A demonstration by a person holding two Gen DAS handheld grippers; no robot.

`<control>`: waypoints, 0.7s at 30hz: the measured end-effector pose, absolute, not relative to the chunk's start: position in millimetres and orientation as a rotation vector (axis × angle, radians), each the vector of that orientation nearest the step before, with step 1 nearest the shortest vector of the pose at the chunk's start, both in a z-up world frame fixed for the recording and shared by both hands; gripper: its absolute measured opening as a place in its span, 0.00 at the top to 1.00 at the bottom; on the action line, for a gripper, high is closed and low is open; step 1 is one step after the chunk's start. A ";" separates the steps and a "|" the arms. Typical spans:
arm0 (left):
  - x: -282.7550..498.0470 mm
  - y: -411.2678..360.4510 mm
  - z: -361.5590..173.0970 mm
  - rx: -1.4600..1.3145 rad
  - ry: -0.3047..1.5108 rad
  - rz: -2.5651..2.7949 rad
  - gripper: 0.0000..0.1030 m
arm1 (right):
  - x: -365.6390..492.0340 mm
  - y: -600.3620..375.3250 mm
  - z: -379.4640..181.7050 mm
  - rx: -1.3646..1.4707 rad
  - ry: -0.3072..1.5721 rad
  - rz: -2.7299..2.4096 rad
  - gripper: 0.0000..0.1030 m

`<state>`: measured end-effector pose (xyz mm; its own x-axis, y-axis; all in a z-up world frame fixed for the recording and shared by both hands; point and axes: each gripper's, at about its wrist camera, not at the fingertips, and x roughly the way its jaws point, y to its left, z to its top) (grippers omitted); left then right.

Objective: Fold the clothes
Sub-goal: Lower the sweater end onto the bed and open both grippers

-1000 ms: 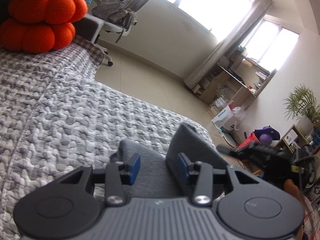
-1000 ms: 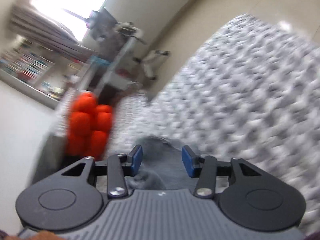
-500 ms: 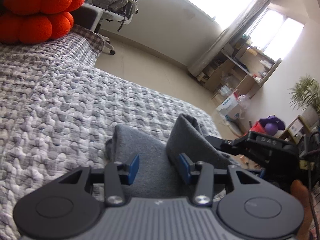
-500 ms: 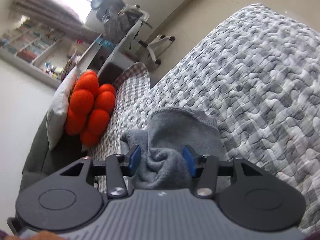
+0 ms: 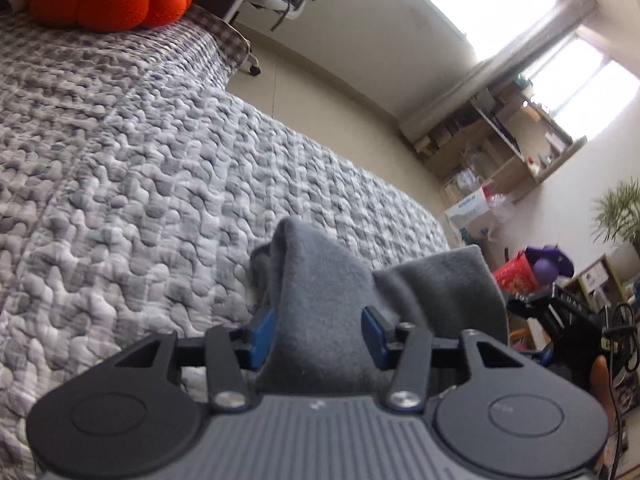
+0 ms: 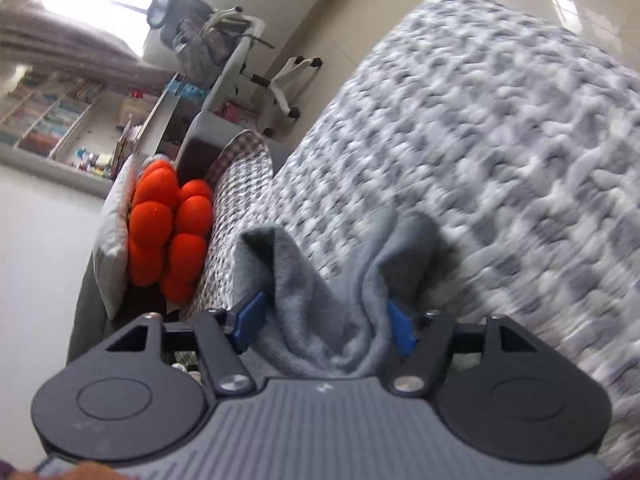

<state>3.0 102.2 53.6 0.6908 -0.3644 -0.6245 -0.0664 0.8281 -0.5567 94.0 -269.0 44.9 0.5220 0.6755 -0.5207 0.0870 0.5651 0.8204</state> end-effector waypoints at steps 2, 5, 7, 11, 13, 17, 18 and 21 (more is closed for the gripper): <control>7.2 98.4 49.6 -0.602 0.819 -0.181 0.40 | 94.8 -281.7 39.8 0.962 0.990 0.424 0.33; 13.7 92.9 43.3 -0.609 0.851 -0.188 0.35 | 97.2 -292.6 39.0 0.965 0.984 0.434 0.33; 17.7 88.8 39.2 -0.598 0.868 -0.190 0.31 | 97.8 -295.0 37.7 0.925 0.996 0.421 0.33; 24.6 86.7 31.4 -0.613 0.896 -0.198 0.29 | 90.1 -304.1 33.5 0.884 1.012 0.426 0.33; 27.2 86.2 29.5 -0.617 0.901 -0.200 0.29 | 86.8 -309.5 35.3 0.860 1.001 0.424 0.33; 30.1 79.3 29.2 -0.589 0.905 -0.201 0.29 | 74.0 -320.2 57.4 0.761 0.866 0.365 0.32; 30.4 77.3 29.5 -0.579 0.905 -0.203 0.28 | 68.3 -319.7 67.3 0.719 0.806 0.364 0.32; 31.8 73.8 29.7 -0.562 0.904 -0.202 0.28 | 54.6 -300.2 84.6 0.634 0.697 0.466 0.32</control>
<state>31.8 73.8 29.7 0.6109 -0.3954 -0.6859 -0.0654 0.8382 -0.5415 54.6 -300.2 84.6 0.6799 0.5863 -0.4405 -0.1837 0.7177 0.6717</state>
